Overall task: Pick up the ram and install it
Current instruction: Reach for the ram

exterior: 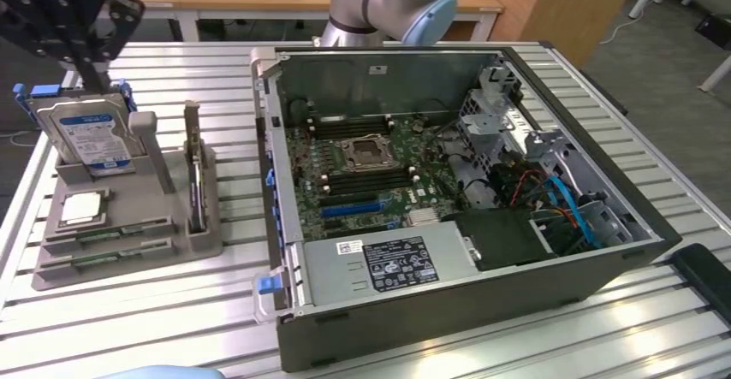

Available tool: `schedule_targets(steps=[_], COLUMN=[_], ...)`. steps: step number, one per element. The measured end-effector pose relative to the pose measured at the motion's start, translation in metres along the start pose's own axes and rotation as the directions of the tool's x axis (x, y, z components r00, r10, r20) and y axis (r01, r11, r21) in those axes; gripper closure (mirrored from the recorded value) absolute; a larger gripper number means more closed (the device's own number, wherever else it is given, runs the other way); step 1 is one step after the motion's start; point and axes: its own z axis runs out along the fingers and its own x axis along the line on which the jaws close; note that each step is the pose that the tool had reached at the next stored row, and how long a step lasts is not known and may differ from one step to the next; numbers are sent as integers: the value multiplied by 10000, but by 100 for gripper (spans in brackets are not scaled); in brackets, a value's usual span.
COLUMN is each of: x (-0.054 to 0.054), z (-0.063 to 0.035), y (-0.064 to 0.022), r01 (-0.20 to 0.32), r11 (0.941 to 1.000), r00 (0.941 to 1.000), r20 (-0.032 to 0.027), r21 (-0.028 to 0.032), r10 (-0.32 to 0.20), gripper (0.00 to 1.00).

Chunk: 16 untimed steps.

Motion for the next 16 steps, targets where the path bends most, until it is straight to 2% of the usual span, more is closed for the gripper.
schedule_targets(steps=[6, 9, 16], x=[255, 277, 272], z=[2, 1, -2], y=[-19, -27, -108], r01=[-1, 1, 0], r11=[10000, 10000, 10000], r00=[10000, 10000, 10000], r20=[1, 0, 0], r21=[-1, 0, -1], r10=[1, -1, 0], gripper=[90, 90, 90])
